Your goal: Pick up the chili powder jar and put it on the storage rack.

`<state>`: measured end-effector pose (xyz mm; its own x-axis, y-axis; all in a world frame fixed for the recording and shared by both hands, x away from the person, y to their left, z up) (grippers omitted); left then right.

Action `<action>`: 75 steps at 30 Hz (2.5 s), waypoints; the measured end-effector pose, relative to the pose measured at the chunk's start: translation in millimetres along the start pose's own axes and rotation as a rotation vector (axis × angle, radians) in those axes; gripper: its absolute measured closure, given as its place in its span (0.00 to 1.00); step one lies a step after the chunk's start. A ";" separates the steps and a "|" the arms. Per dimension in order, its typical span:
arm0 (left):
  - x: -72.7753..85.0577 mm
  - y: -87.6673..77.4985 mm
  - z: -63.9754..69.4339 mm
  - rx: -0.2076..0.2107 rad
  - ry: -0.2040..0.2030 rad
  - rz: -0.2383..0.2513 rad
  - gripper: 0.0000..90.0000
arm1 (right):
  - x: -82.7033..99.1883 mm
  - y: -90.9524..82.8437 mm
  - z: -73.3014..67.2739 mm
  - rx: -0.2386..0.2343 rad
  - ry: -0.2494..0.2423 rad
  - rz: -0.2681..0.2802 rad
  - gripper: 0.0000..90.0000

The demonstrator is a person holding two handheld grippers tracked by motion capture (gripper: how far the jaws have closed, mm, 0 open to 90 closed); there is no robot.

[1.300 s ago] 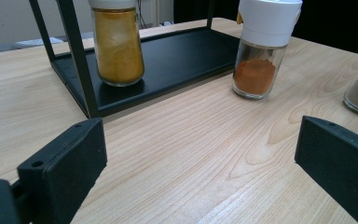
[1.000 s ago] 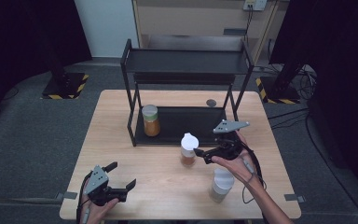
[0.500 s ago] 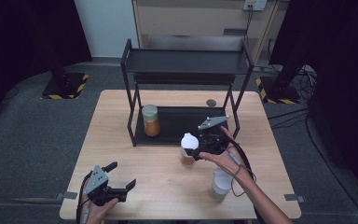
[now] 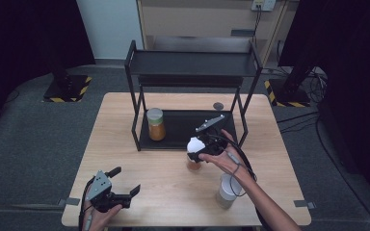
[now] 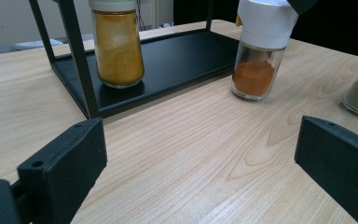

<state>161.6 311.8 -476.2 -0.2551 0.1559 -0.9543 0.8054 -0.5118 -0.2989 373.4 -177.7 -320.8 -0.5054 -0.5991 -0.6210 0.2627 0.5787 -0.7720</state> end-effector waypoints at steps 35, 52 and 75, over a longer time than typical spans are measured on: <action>0.5 -1.0 -0.8 -0.004 -0.001 0.002 0.01 | -25.5 22.3 -9.1 0.050 -0.006 -0.121 0.34; 0.6 -1.1 -0.8 -0.003 -0.001 0.003 0.01 | -25.7 17.8 -13.1 0.055 -0.047 -0.115 0.35; 0.7 -0.7 -1.2 -0.001 -0.002 0.003 0.01 | -34.5 -2.3 -6.9 0.031 -0.073 -0.099 0.35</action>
<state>161.5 313.3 -476.7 -0.2543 0.1526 -0.9550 0.8068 -0.5111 -0.2964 384.5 -154.6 -296.7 -0.4691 -0.6917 -0.5491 0.2404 0.4983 -0.8330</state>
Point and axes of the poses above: each handheld gripper's, and its own axes: y roughly forward along the jaws, x roughly out of its underside, z roughly to its right, the point moved 1 cm from there along y, roughly forward along the jaws, and after that the axes turned 5 degrees about -x, right-handed, at the moved point
